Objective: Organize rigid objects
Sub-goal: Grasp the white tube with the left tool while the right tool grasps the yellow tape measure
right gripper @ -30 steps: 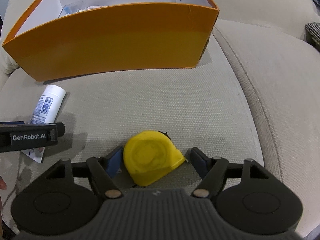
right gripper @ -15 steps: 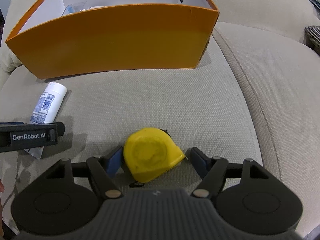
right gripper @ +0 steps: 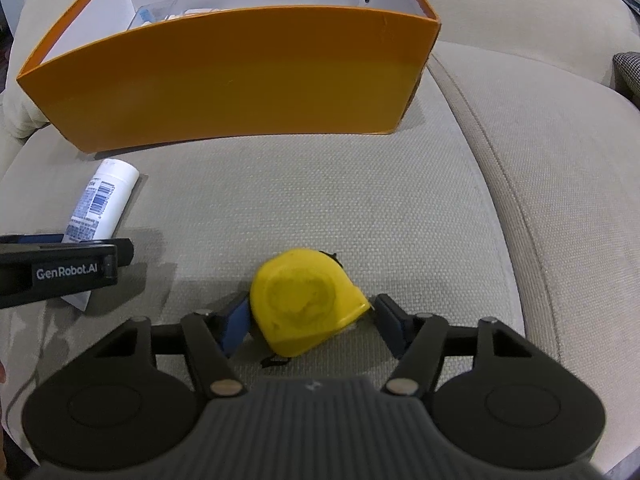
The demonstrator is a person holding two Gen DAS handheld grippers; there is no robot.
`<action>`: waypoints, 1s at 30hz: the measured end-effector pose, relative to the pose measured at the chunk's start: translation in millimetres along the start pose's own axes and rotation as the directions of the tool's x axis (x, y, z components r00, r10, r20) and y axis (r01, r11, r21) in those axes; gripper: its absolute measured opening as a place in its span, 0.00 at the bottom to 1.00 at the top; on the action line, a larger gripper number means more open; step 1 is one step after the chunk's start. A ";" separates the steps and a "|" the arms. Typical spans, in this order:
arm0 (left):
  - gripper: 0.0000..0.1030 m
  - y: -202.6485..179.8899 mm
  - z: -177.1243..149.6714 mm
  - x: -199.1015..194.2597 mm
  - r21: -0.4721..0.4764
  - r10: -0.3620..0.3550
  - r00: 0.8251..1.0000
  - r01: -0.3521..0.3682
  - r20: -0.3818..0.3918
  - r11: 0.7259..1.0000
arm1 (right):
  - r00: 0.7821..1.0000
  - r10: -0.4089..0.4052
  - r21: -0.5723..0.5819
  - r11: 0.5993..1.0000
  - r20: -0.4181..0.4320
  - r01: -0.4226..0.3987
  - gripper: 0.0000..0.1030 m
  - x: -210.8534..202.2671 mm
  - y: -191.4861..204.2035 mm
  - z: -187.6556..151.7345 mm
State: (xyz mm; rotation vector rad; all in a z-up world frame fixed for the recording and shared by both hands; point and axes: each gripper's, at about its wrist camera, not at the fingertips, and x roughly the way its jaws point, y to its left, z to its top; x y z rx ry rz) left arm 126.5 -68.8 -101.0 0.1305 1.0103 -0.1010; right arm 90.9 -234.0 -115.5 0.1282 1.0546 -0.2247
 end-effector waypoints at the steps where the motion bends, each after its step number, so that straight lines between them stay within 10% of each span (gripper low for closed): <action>1: 0.70 -0.3 0.3 -0.2 0.000 -0.002 1.000 0.002 -0.001 1.000 | 1.000 0.001 0.000 1.000 -0.001 -0.001 0.65 0.1 0.0 0.4; 30: 0.59 -4.3 0.5 -3.8 0.011 -0.012 1.000 0.012 -0.016 1.000 | 1.000 0.020 -0.005 1.000 -0.015 -0.020 0.65 -0.8 -4.9 4.2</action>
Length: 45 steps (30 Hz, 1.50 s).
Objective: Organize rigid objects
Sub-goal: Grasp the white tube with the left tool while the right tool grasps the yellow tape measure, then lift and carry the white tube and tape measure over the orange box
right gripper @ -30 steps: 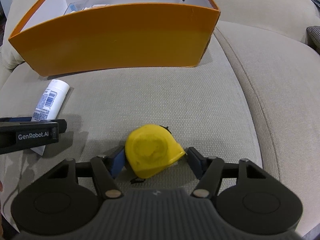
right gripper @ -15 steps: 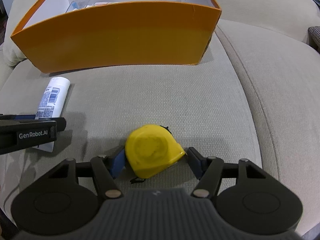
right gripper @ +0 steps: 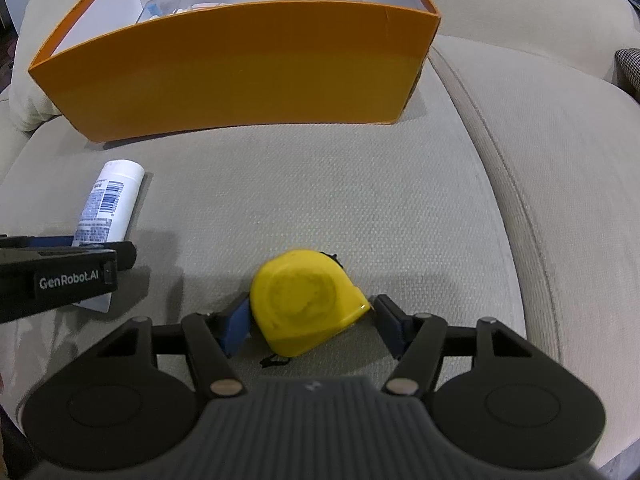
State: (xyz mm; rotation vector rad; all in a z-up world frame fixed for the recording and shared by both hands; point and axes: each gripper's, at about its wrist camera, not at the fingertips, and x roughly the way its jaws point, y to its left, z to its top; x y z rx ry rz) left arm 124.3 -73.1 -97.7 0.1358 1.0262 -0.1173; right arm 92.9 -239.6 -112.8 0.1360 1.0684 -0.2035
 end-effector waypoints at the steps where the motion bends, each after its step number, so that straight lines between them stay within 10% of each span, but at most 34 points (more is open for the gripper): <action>1: 0.59 0.1 -0.2 -0.5 0.002 -0.001 1.000 0.001 0.000 1.000 | 1.000 0.003 0.003 1.000 0.000 -0.003 0.65 -0.2 -0.3 0.0; 23: 0.58 12.2 -8.6 -56.0 0.012 -0.018 0.996 0.018 0.083 1.000 | 0.997 0.029 -0.015 0.999 0.065 -0.028 0.65 -41.2 -10.5 6.9; 24: 0.55 13.1 -9.6 -60.9 0.012 -0.020 0.996 0.019 0.089 1.000 | 0.997 0.031 -0.018 0.999 0.068 -0.030 0.65 -44.1 -10.6 6.8; 26: 0.00 13.7 -10.0 -69.5 0.017 -0.032 0.996 0.031 0.088 0.999 | 0.997 0.035 -0.030 0.999 0.074 -0.032 0.65 -49.8 -9.9 5.1; 35: 0.11 21.7 -12.0 -66.6 0.020 -0.037 0.997 0.036 0.061 0.999 | 0.996 0.000 -0.107 0.994 0.091 0.010 0.65 -69.5 1.3 6.3; 40: 0.70 25.6 -28.6 -63.2 -0.001 -0.071 0.997 0.071 0.040 0.997 | 0.997 0.008 -0.109 0.994 0.082 0.001 0.65 -65.9 3.8 4.6; 45: 0.70 14.9 -38.0 -48.1 0.032 -0.032 0.999 0.031 0.020 0.999 | 0.997 0.027 -0.102 0.995 0.074 -0.019 0.65 -63.1 5.9 2.9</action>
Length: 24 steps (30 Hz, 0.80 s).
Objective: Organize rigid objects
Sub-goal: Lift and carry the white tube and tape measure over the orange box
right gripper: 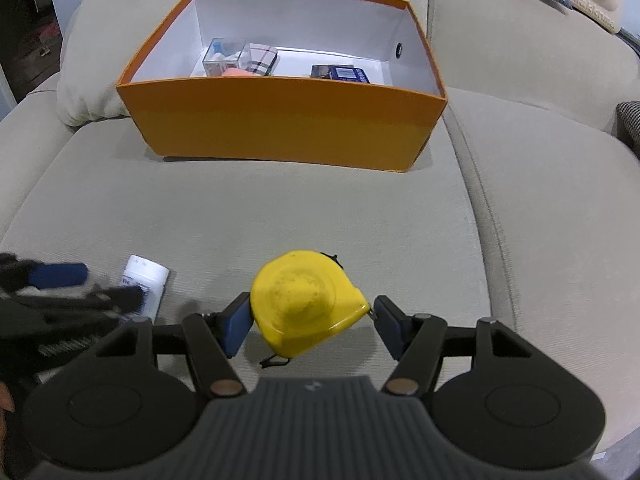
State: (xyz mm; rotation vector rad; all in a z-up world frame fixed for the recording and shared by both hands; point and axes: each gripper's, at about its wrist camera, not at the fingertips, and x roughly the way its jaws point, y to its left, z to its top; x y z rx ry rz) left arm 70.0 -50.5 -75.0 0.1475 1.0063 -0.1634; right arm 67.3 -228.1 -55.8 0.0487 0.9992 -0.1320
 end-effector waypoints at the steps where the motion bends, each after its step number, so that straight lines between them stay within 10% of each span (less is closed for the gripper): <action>1: 0.70 -1.6 -1.4 3.9 0.005 0.008 1.000 -0.008 -0.006 1.000 | 1.000 0.002 0.001 1.000 -0.002 -0.002 0.65 0.3 0.5 -0.5; 24: 0.53 -14.5 -16.9 -6.0 0.100 -0.052 0.998 0.049 0.028 0.994 | 1.000 -0.001 0.026 1.000 -0.004 0.001 0.65 0.4 0.5 -6.4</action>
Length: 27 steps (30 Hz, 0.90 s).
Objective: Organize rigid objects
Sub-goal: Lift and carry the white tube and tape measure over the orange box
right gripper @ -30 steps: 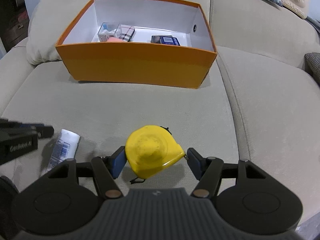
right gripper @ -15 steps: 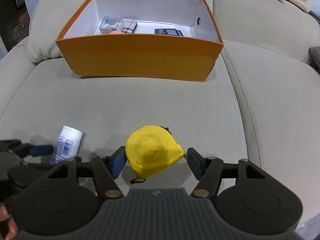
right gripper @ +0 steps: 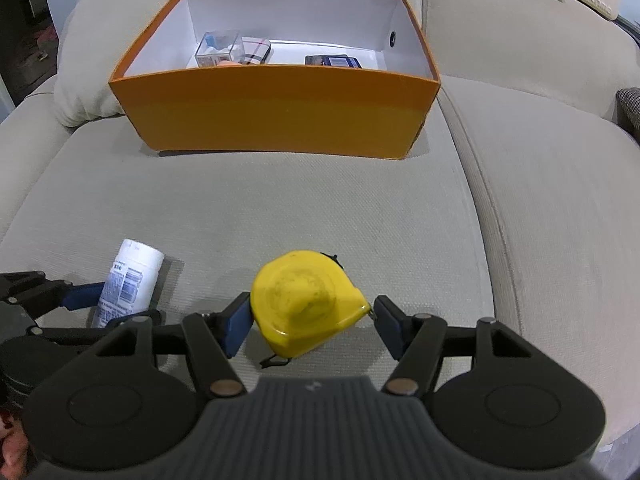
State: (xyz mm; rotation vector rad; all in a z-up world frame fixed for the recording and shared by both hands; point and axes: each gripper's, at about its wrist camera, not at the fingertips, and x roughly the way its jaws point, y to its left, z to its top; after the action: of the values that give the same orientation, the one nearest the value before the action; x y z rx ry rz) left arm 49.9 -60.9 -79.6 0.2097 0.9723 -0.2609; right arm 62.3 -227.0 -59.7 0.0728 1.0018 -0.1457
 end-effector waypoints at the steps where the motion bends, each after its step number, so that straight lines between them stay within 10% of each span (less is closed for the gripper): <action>1: 0.53 0.3 1.8 -3.6 0.000 -0.002 1.000 0.002 0.008 1.000 | 1.000 -0.001 0.000 1.000 0.002 0.001 0.65 -1.2 0.4 0.2; 27: 0.53 2.7 102.2 -84.1 -0.020 0.027 0.975 -0.023 0.220 1.000 | 0.995 0.000 -0.034 0.999 0.095 0.003 0.65 -54.0 -18.8 51.6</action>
State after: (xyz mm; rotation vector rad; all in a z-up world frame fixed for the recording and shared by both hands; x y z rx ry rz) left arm 85.9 -77.6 46.7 0.1731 0.7509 -0.2469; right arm 73.8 -247.4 13.8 0.0336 0.9087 -0.1318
